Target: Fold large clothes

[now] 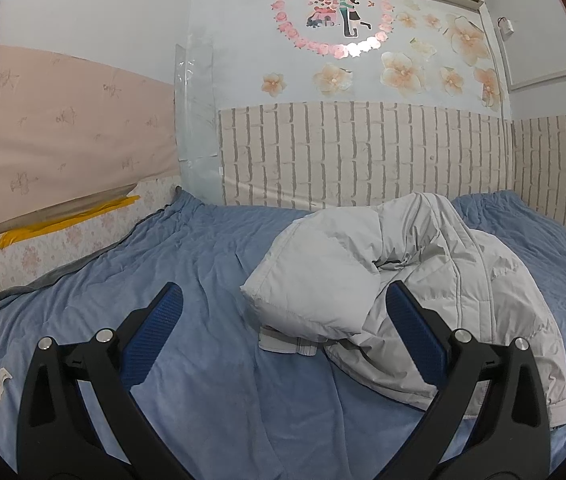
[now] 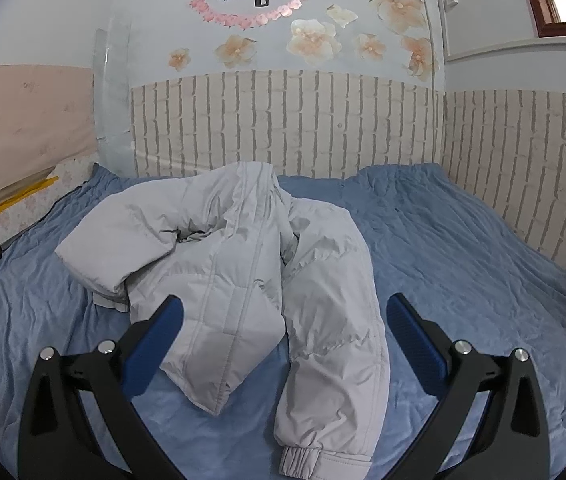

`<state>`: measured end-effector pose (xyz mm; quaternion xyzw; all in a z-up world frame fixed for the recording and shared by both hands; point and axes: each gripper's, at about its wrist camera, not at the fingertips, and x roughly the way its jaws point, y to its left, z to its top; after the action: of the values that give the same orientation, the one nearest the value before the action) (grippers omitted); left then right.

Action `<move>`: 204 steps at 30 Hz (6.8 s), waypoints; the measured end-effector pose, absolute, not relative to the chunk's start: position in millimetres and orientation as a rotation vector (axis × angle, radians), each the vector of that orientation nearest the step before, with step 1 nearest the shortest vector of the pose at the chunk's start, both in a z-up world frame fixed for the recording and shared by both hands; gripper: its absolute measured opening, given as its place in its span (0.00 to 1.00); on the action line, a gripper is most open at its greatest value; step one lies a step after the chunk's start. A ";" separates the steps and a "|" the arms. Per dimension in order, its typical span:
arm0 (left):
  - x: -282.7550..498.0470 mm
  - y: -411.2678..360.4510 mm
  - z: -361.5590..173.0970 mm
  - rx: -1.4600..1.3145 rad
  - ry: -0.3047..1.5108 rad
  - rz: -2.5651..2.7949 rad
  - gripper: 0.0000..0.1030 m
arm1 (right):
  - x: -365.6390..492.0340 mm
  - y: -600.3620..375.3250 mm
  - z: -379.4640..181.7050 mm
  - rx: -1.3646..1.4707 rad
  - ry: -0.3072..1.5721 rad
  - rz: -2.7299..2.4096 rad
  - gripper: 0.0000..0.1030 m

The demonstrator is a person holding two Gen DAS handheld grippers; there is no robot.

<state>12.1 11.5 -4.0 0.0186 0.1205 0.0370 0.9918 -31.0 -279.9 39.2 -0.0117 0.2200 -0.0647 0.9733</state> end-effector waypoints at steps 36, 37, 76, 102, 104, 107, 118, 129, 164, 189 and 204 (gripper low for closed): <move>10.0 12.7 -1.5 0.038 0.258 0.073 0.97 | -30.5 -283.7 41.0 -0.019 0.452 -0.141 0.98; 10.4 12.4 -1.8 0.039 0.259 0.073 0.97 | -30.4 -284.1 41.7 -0.017 0.451 -0.142 0.98; 76.4 34.7 -72.2 0.125 0.493 0.112 0.97 | -2.2 -352.2 6.9 0.075 0.635 -0.318 0.98; 215.7 42.6 -75.8 0.053 0.550 0.109 0.97 | 66.4 -377.0 -50.5 0.043 0.768 -0.380 0.98; 225.8 45.2 -84.3 0.028 0.565 0.093 0.97 | 70.1 -382.9 -55.4 0.056 0.778 -0.389 0.98; 239.5 41.8 -95.1 0.042 0.571 0.042 0.88 | 78.8 -397.1 -72.7 0.096 0.835 -0.409 0.98; 244.7 68.9 -100.9 -0.068 0.701 -0.008 0.06 | 102.5 -422.7 -138.8 0.287 1.009 -0.320 0.26; 195.4 130.1 22.8 -0.088 0.482 0.076 0.03 | 43.0 -484.4 28.8 0.210 0.590 -0.480 0.09; 105.1 107.3 24.3 0.006 0.552 0.094 0.97 | -23.4 -461.6 55.9 0.172 0.637 -0.315 0.97; 223.9 -15.1 -156.8 0.102 0.847 -0.136 0.97 | 158.8 -360.9 -152.6 0.388 0.946 0.055 0.60; 176.7 53.0 54.0 -0.032 0.601 -0.100 0.00 | 82.6 -365.6 68.0 0.376 0.399 0.087 0.06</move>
<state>176.7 53.0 54.0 -0.0160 0.2959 -0.0493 0.9538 82.6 -365.6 68.0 0.1854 0.1971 0.0432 0.9617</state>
